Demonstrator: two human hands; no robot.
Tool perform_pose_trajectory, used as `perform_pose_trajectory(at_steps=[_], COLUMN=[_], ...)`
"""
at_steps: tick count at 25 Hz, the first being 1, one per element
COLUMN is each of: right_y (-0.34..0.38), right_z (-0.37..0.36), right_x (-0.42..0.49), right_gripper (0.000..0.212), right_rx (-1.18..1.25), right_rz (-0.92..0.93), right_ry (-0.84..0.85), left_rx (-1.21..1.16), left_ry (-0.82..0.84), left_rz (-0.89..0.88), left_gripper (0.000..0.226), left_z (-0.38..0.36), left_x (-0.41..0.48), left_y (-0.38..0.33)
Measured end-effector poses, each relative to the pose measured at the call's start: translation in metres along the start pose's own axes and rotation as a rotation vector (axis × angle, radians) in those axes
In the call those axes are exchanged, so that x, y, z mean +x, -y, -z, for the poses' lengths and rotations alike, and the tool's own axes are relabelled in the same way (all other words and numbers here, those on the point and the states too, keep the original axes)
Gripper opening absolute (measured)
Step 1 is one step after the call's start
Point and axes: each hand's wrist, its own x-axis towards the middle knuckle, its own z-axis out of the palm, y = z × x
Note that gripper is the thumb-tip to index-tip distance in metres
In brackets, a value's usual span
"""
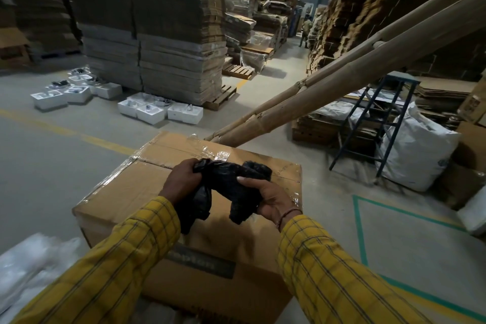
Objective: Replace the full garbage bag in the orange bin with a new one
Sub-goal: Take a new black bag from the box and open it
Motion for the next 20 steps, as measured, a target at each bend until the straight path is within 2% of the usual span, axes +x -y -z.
perform_pose_trajectory(at_steps=[2,4,7,11,16,18,20], right_y=[0.0,-0.002,-0.009,-0.019,-0.027,-0.03,-0.03], right_z=[0.003,0.006,0.007,0.007,0.017,0.02,0.019], right_x=[-0.005,-0.01,-0.021,-0.028,-0.041,-0.043,-0.045], right_gripper=[0.035,0.043,0.034,0.041,0.021,0.028,0.038], right_rx=[0.043,0.147,0.324,0.412,0.27,0.242,0.256], right_rz=[0.017,0.044,0.103,0.146,0.138,0.118,0.131], right_ry=[-0.051,-0.062,0.061,0.113,0.087,0.068,0.047], left_rx=[-0.117,-0.342,-0.526,-0.515,-0.522,-0.551,-0.577], left_ry=[-0.07,-0.155,-0.184,-0.155,-0.267,-0.276,-0.323], left_rz=[0.073,0.149,0.201,0.181,0.259,0.286,0.324], left_gripper=[0.01,0.019,0.026,0.03,0.034,0.03,0.027], left_z=[0.006,0.013,0.024,0.035,0.043,0.037,0.039], left_x=[0.0,0.002,0.007,0.011,0.033,0.053,0.05], left_y=[-0.005,-0.013,-0.029,-0.034,0.01,0.037,0.033])
